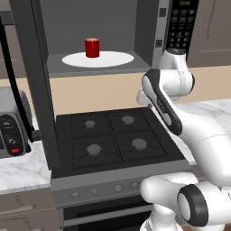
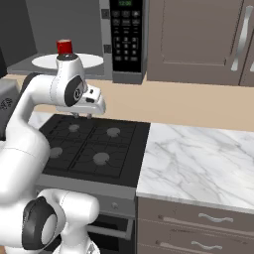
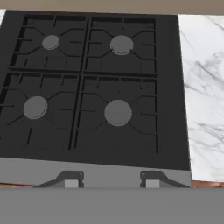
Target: Pick the cup of tea, navigate to the dining table, and place it on the saucer.
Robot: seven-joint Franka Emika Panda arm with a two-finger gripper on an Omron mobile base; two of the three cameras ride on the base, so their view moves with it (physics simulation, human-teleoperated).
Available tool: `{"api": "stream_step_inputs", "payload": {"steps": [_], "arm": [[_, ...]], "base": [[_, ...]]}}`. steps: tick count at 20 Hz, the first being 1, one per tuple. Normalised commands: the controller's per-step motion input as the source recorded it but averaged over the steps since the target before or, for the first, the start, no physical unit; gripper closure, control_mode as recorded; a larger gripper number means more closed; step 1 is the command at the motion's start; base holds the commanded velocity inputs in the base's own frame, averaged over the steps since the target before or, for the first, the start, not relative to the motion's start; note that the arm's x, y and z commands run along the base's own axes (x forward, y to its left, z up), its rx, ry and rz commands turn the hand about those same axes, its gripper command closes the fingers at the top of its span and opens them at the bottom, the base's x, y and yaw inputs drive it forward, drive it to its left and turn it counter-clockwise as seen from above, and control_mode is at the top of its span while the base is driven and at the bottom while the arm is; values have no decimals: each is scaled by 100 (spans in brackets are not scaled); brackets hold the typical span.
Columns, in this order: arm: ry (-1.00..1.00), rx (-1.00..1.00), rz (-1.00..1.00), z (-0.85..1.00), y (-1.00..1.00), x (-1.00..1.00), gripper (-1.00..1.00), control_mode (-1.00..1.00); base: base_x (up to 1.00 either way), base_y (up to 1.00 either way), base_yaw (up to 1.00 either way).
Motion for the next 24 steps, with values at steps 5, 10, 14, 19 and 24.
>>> {"api": "stream_step_inputs", "payload": {"steps": [5,10,14,19,24], "arm": [[0,0,3,0,-1,-46,-100,-100],[0,4,6,-1,1,-68,-100,-100],[-8,-1,0,28,63,0,-100,-100],[-16,-4,0,69,94,24,-100,-100],[-10,-1,0,49,71,51,-100,-100]], "base": [[0,0,0],[0,0,0],[0,0,0],[0,0,0],[0,0,0]]}}
